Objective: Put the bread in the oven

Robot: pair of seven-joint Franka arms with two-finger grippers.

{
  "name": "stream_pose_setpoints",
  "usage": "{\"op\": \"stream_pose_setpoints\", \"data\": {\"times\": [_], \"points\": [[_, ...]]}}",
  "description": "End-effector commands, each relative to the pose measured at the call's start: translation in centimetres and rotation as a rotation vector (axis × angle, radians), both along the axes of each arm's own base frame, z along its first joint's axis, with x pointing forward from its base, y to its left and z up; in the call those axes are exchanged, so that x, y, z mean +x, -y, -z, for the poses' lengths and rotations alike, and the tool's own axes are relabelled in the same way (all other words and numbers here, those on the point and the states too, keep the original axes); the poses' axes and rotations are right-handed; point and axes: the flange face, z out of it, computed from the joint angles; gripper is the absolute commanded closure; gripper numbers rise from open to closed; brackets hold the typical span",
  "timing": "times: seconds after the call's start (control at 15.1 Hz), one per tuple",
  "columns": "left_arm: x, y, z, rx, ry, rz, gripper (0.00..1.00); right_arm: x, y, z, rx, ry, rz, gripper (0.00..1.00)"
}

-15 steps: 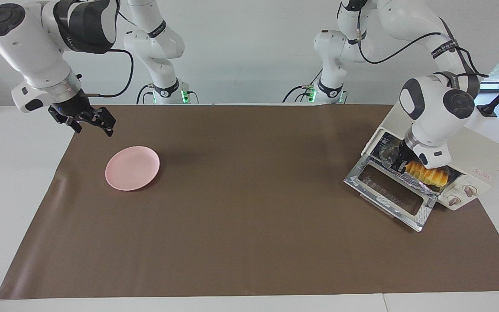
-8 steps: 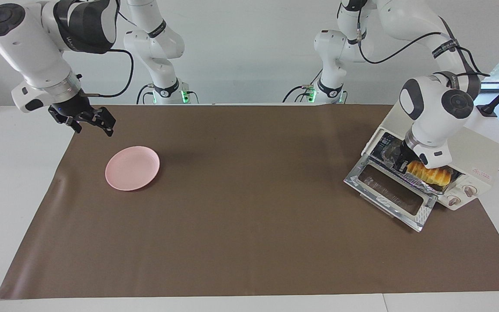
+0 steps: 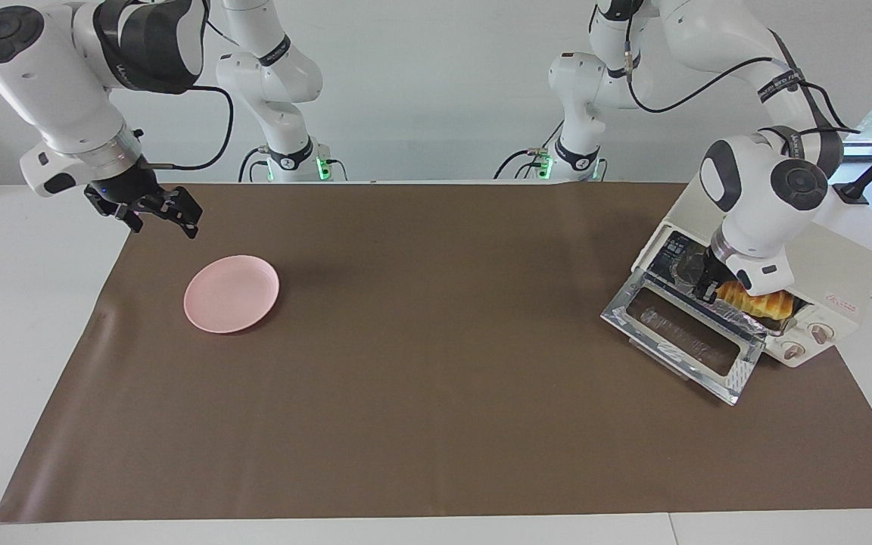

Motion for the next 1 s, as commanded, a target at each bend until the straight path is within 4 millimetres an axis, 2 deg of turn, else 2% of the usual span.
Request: {"op": "stream_pose_setpoints", "data": {"times": [0.0,0.27,0.6,0.93], "points": [[-0.4,-1.6,0.3,0.011,0.006,0.002,0.00,-0.7,-0.1,-0.1,0.015,0.004,0.012,0.00],[0.0,-0.6,-0.1,0.017,0.010,0.010,0.00,-0.7,-0.1,-0.1,0.015,0.004,0.012,0.00],[1.7,0.8,-2.7,0.051,0.006,0.038,0.00,-0.7,-0.1,-0.1,0.015,0.004,0.012,0.00],[2.1,1.2,-2.6,0.045,0.024,0.051,0.00,-0.8,-0.2,-0.5,0.015,0.010,0.012,0.00]]}}
